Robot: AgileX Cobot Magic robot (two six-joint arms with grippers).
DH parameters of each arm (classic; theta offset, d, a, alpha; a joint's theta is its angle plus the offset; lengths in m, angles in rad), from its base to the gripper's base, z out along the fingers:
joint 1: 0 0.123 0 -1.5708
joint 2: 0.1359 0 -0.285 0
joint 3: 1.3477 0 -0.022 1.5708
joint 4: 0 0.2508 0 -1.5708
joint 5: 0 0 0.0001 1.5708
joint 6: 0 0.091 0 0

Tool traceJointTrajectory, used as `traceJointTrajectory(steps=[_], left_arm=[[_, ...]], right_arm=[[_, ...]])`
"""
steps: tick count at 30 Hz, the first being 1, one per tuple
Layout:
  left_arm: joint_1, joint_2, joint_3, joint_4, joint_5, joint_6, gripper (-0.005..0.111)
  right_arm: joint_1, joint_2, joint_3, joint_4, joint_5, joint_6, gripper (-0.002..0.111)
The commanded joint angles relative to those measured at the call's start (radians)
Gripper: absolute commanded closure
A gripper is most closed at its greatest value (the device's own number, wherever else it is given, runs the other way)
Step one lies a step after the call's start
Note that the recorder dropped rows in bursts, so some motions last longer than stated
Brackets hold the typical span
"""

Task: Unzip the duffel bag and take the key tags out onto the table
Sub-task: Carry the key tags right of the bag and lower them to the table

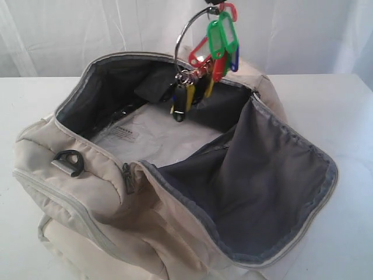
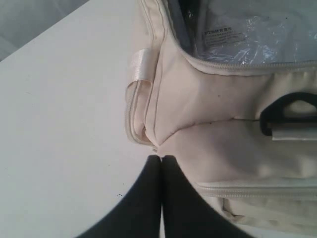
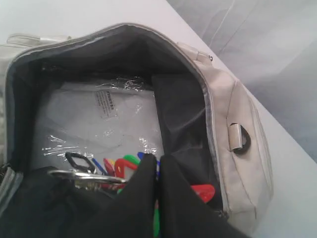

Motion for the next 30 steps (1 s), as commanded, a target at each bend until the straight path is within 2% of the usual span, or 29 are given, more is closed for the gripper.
traceJointTrajectory(steps=[1, 11, 19, 24, 30], left_arm=[[0.001, -0.008, 0.007, -0.005, 0.003, -0.013, 0.107], [0.001, -0.008, 0.007, -0.009, 0.003, -0.013, 0.107], [0.001, -0.008, 0.007, -0.012, 0.003, -0.013, 0.107], [0.001, -0.008, 0.007, -0.016, 0.001, -0.013, 0.107], [0.001, -0.008, 0.007, -0.019, 0.002, -0.013, 0.107]], right_arm=[[-0.004, -0.109, 0.055, -0.037, 0.025, 0.052, 0.108], [-0.004, -0.391, 0.324, -0.212, 0.066, 0.222, 0.108], [-0.004, -0.454, 0.549, -0.445, 0.094, 0.388, 0.108], [-0.004, -0.431, 0.743, -0.459, -0.100, 0.458, 0.108], [-0.004, -0.213, 0.903, -0.461, -0.353, 0.511, 0.108]])
